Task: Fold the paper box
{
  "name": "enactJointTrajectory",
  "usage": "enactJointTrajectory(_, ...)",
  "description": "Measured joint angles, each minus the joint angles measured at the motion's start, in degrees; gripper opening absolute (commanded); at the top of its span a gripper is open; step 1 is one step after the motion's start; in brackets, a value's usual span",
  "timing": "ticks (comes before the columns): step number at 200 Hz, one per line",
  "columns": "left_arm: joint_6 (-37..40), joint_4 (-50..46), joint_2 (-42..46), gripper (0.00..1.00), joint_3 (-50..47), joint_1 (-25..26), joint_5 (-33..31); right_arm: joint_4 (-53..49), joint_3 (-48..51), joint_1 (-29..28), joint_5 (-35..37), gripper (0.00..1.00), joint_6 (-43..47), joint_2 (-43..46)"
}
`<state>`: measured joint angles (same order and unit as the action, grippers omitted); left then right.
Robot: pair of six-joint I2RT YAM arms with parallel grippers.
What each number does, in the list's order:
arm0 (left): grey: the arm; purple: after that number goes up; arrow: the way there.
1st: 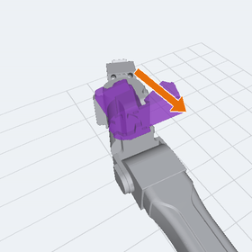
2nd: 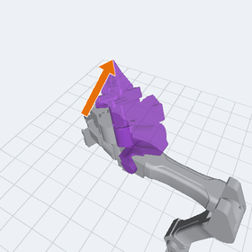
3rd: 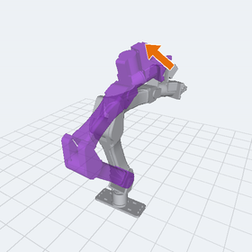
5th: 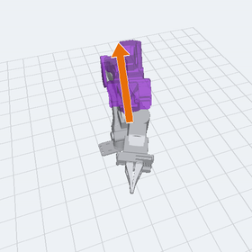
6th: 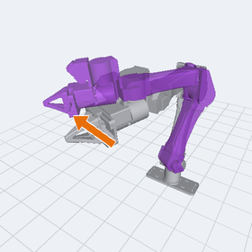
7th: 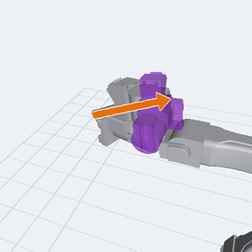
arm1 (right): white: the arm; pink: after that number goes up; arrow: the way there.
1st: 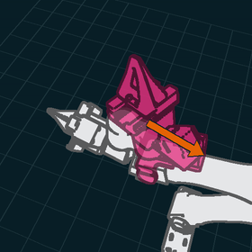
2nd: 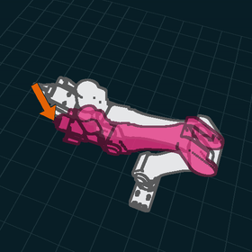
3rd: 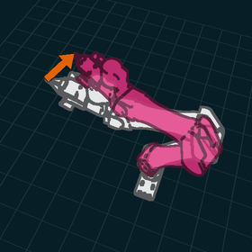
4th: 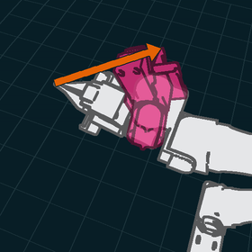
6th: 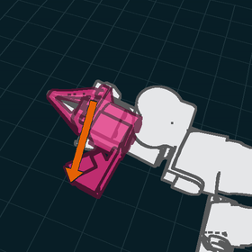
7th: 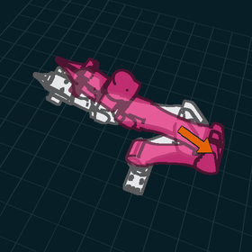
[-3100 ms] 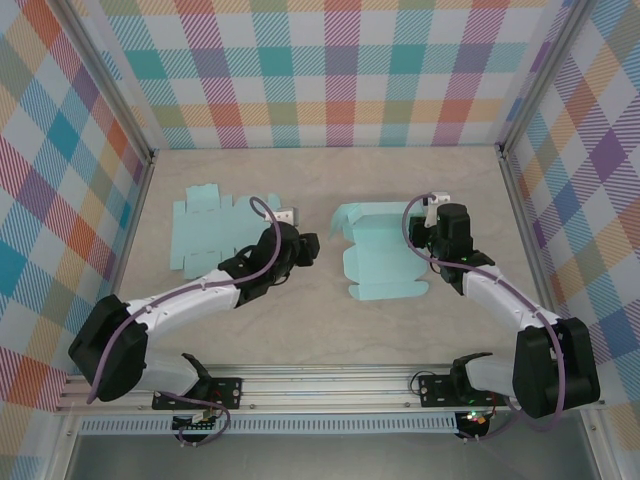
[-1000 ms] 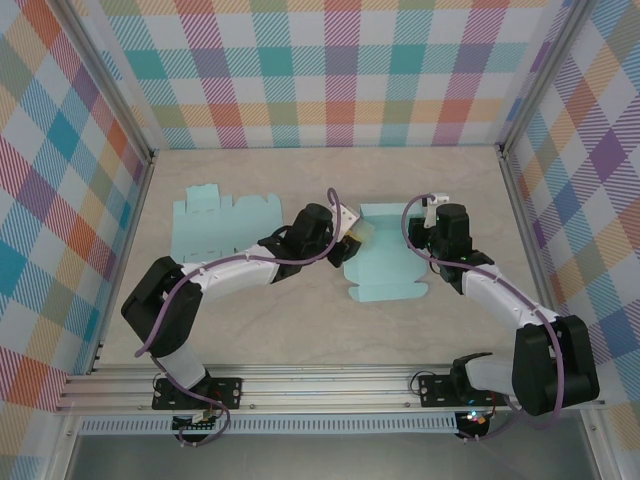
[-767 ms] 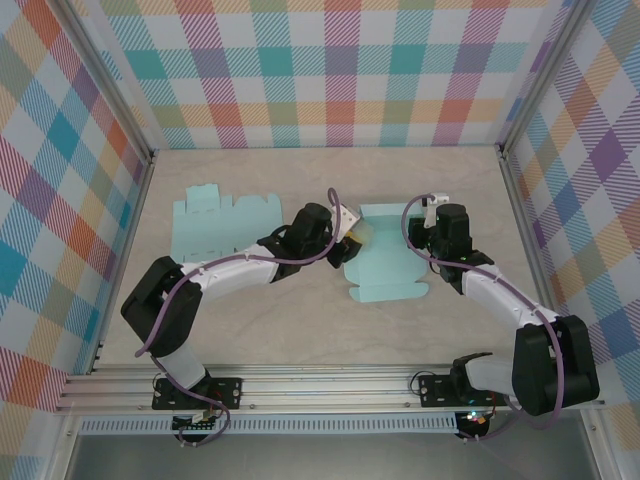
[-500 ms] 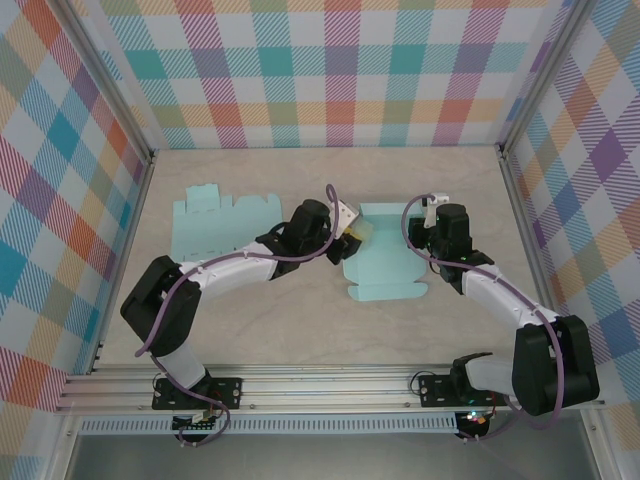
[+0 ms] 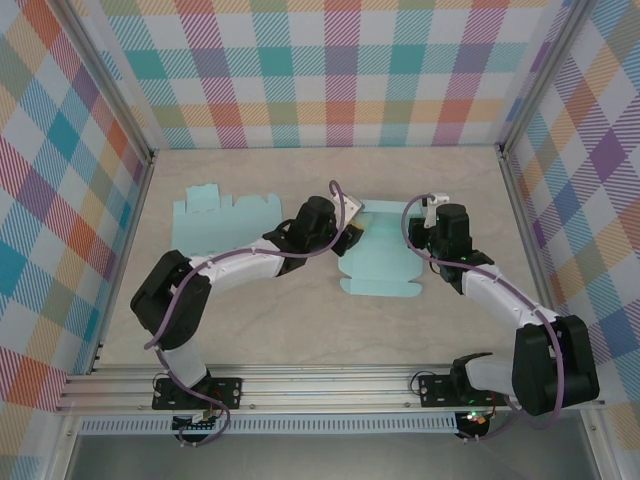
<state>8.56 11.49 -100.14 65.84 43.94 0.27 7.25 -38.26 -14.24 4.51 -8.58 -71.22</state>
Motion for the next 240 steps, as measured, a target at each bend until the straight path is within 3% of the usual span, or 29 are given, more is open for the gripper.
enactJointTrajectory(86, 0.31, 6.14, -2.29, 0.04, 0.46, 2.91, -16.5, -0.9, -0.96, -1.9, 1.07, 0.0, -2.86, -0.35)
enactJointTrajectory(193, -0.9, 11.63, -4.0, 0.0, 0.68, 6.54, -41.09, -6.84, -2.84, -16.17, 15.72, 0.0, -15.98, 2.51)
enactJointTrajectory(240, -5.03, 8.07, -4.98, 0.0, 4.04, 6.82, -52.17, -7.3, -4.59, -21.31, 18.49, 0.0, -21.24, 1.22)
